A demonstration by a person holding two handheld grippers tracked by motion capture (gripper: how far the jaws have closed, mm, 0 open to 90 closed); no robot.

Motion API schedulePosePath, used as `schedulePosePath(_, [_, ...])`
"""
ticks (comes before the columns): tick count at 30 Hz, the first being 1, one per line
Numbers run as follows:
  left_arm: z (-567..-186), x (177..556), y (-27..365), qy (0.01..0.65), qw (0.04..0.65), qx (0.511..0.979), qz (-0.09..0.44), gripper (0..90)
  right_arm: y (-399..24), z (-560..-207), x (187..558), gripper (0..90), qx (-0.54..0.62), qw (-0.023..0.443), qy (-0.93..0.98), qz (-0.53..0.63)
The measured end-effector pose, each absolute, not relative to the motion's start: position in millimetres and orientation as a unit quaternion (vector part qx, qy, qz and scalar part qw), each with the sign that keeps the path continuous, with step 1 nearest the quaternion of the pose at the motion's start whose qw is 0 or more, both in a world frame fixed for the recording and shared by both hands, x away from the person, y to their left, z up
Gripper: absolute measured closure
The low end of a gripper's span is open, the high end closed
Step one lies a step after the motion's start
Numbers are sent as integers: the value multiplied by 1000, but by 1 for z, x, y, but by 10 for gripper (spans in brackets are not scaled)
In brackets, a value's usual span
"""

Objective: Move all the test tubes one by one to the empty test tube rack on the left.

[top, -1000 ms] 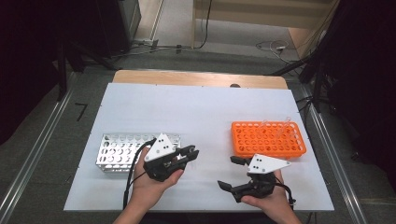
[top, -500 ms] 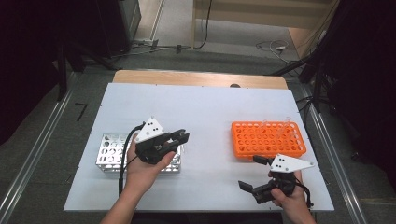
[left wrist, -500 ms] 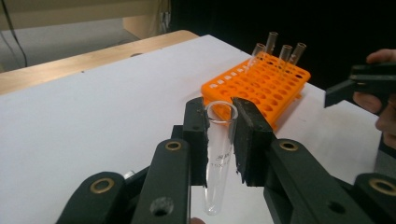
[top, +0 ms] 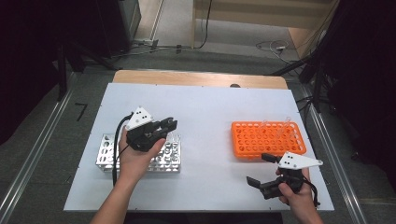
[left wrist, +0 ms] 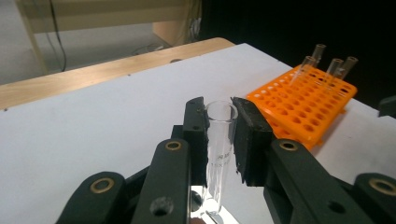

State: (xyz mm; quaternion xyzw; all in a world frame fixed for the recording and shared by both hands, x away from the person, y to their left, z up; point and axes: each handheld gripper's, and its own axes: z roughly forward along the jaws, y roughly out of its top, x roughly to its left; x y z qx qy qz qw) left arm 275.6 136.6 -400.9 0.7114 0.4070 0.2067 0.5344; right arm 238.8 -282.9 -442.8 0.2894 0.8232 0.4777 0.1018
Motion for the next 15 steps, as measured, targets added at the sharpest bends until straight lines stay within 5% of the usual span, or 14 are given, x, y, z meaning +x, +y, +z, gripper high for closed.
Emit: schedulePosePath(15, [-421,285,127,411,512,719,228,753,-283,-443,237,0,288,107,823,478])
